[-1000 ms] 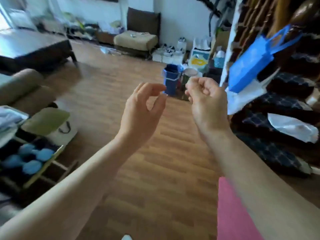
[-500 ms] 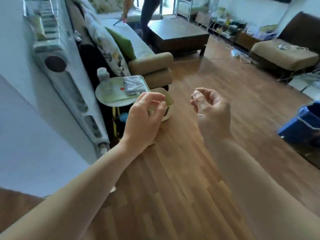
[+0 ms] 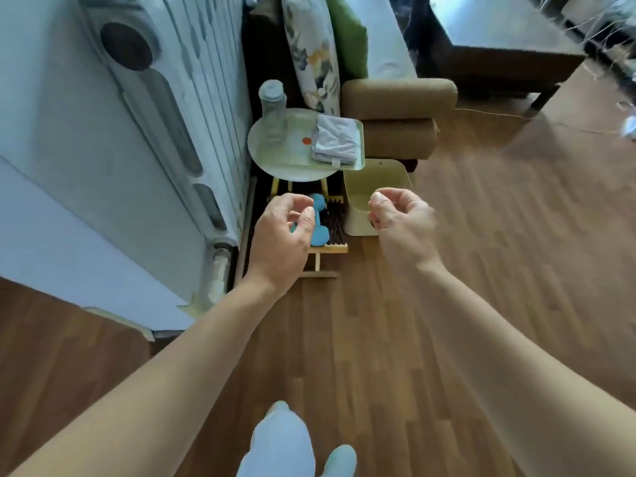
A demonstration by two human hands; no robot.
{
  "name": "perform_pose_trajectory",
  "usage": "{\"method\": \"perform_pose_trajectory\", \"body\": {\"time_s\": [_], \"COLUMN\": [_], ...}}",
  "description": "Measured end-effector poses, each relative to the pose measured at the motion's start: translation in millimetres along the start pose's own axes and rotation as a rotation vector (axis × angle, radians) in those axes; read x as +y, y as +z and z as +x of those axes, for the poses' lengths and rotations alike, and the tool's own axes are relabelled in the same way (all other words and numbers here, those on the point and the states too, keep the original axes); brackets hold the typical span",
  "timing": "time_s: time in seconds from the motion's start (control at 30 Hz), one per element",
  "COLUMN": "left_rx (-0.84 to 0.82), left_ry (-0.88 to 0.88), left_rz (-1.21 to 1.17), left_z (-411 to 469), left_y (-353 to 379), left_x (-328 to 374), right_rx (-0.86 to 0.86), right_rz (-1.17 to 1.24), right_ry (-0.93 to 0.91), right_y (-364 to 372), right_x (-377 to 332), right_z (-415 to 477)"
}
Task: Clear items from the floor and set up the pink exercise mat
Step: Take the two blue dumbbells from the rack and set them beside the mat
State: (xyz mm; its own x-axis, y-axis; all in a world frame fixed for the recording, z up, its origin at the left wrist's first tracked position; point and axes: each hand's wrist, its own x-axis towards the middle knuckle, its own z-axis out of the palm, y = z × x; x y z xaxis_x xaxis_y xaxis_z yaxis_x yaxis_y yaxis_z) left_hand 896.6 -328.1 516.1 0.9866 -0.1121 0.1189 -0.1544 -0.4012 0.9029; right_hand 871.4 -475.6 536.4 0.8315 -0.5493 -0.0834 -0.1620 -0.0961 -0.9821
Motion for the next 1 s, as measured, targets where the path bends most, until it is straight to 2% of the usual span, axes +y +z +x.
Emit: {"method": "perform_pose_trajectory", "body": {"time_s": [0.23, 0.43, 0.67, 0.73, 0.87, 1.0], "left_rx": [0.029, -0.064, -0.2, -0.243, -0.327, -0.425], "left_ry": [-0.12, -0.238, -0.393, -0.41, -0.505, -0.588], "left_rz": [0.117, 0.254, 0.349, 0.377, 0.431, 0.494], "left_z": [103, 220, 317, 320, 349, 370], "left_y": [29, 76, 151, 158, 206, 248], "left_x": [-69, -166, -292, -310, -411, -477], "right_rx": [-0.101, -0.091, -0.183, -0.223, -0.299, -0.31], "right_rz": [-0.098, -0.213, -0.37, -0.424, -0.537, -0.698], "right_ry": [0.129, 0.233, 0.364, 0.402, 0.439, 0.487], "right_y": [74, 138, 204, 209, 240, 255], "right_x": [50, 118, 244, 263, 364, 438], "right_z": [115, 234, 342, 348, 397, 431]}}
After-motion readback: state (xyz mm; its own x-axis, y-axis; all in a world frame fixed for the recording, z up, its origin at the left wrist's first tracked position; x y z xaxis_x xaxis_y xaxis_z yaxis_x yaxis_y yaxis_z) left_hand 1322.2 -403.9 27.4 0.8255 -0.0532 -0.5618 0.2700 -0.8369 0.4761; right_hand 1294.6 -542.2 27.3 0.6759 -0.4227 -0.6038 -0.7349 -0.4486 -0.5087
